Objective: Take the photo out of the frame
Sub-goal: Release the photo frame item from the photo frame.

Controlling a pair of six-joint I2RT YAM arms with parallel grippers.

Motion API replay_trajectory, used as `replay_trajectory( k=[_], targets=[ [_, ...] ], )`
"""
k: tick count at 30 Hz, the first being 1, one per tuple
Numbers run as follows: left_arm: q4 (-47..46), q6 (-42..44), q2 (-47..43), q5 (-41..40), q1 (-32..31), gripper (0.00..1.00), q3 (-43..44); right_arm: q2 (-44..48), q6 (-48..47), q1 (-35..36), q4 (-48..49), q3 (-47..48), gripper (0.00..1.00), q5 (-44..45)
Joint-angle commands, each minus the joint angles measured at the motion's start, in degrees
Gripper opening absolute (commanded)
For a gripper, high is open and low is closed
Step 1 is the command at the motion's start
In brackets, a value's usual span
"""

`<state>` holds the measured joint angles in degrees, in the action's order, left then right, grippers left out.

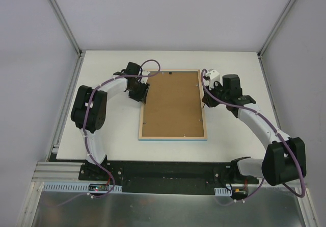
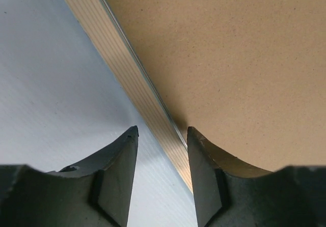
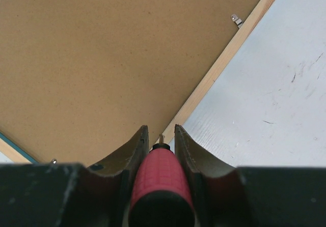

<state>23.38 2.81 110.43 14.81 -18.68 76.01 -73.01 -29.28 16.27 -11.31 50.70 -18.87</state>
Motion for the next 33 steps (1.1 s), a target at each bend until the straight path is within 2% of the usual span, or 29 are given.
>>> replay_trajectory(
  k=[1, 5, 10, 21, 26, 33],
  targets=[
    [-0.3, 0.4, 1.1, 2.2, 0.1, 0.41, 0.1, -1.1, -0.2, 0.2, 3.0, 0.2, 0.01, -0.9],
    [0.0, 0.5, 2.6, 5.0, 0.4, 0.36, 1.6, -1.8, -0.1, 0.2, 3.1, 0.3, 0.01, -0.7],
    [1.0, -2.4, 3.2, 0.6, 0.4, 0.17, 3.1, -1.4, -0.2, 0.1, 3.2, 0.0, 0.01, -0.4],
    [1.8, -5.4, 3.1, -2.5, 0.4, 0.16, 2.1, -2.7, -0.2, 0.1, 3.4, -0.3, 0.01, -1.1],
    [1.8, -6.7, 2.6, -2.2, 0.5, 0.16, 1.4, -3.1, -1.2, 0.3, -0.9, 1.0, 0.01, -6.8],
    [1.8, -8.2, 2.9, -2.2, 0.6, 0.13, 1.0, -4.0, -5.4, 0.4, -6.7, 2.9, 0.01, -7.9]
  ],
)
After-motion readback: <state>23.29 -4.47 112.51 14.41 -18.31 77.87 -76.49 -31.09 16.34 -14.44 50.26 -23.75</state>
